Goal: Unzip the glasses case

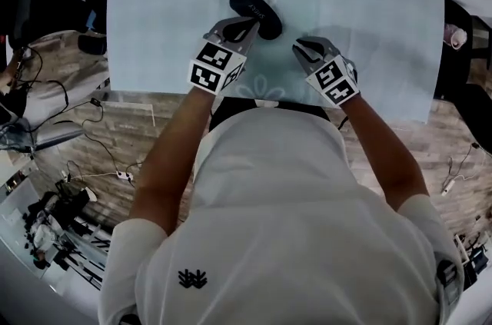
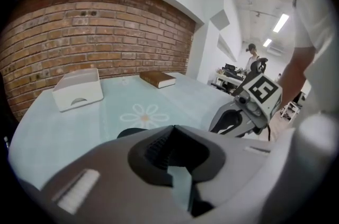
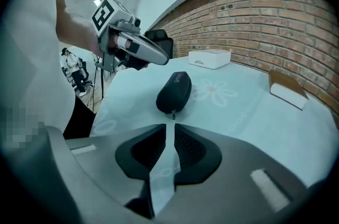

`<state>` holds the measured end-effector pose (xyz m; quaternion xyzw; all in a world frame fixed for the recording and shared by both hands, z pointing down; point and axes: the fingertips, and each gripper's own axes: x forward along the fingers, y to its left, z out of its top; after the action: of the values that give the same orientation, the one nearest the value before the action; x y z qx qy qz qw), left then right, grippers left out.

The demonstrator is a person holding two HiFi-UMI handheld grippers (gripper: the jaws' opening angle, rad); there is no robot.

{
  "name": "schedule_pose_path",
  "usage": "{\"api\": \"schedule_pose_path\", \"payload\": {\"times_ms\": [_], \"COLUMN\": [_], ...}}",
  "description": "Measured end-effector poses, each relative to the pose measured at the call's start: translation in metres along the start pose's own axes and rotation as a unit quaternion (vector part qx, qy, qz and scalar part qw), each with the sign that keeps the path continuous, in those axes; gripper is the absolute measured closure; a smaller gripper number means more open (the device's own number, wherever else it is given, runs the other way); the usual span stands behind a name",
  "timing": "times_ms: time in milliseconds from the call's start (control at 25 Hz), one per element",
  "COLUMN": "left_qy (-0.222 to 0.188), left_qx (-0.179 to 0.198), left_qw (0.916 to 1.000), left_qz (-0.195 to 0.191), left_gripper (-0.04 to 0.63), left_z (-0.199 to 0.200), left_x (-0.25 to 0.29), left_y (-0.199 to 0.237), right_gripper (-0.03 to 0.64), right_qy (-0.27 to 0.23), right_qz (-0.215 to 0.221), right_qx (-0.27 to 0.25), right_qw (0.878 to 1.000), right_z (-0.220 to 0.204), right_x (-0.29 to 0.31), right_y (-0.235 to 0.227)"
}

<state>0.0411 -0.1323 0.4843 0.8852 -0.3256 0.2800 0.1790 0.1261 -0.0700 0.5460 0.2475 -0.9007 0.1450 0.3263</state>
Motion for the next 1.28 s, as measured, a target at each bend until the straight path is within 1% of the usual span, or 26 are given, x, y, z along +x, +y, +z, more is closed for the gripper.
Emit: {"api": "schedule_pose_path", "payload": {"times_ms": [120,200,320,640,800,1120,1160,1200,1280], "left_qy": [0.010,0.020,0.033,0.040,0.047,0.041,0.041,0.041,0.040], "left_qx": [0.012,0.022,0.039,0.072,0.073,0.078,0.079,0.079,0.080], "left_qw": [0.9999,0.9995,0.9986,0.9963,0.9956,0.9952,0.9952,0.9951,0.9950], "left_qz": [-0.005,-0.009,-0.015,-0.027,-0.036,-0.041,-0.042,-0.042,-0.044], "left_gripper": [0.538,0.538,0.538,0.538,0.538,0.538,0.538,0.538,0.538], "left_z": [0.000,-0.004,-0.009,-0.011,-0.011,-0.009,-0.009,-0.009,-0.009], "left_x": [0.021,0.028,0.034,0.044,0.047,0.051,0.051,0.051,0.052], "left_y": [0.010,0.015,0.014,0.012,0.008,0.008,0.008,0.008,0.007], "right_gripper": [0.584,0.580,0.578,0.578,0.580,0.581,0.585,0.606,0.611], "right_qy": [0.010,0.018,0.021,0.028,0.036,0.032,0.032,0.032,0.031], "right_qz": [-0.004,-0.004,-0.009,-0.022,-0.023,-0.034,-0.035,-0.037,-0.039], "right_qx": [-0.008,-0.021,-0.026,-0.059,-0.070,-0.078,-0.077,-0.076,-0.071], "right_qw": [1.000,1.000,0.999,0.998,0.997,0.996,0.996,0.996,0.996], "right_z": [-0.007,-0.007,-0.007,0.001,0.000,0.004,0.004,0.004,0.003], "right_x": [0.013,0.022,0.030,0.047,0.051,0.055,0.056,0.055,0.053], "right_y": [-0.005,-0.003,0.000,-0.006,-0.007,-0.011,-0.011,-0.012,-0.014]}}
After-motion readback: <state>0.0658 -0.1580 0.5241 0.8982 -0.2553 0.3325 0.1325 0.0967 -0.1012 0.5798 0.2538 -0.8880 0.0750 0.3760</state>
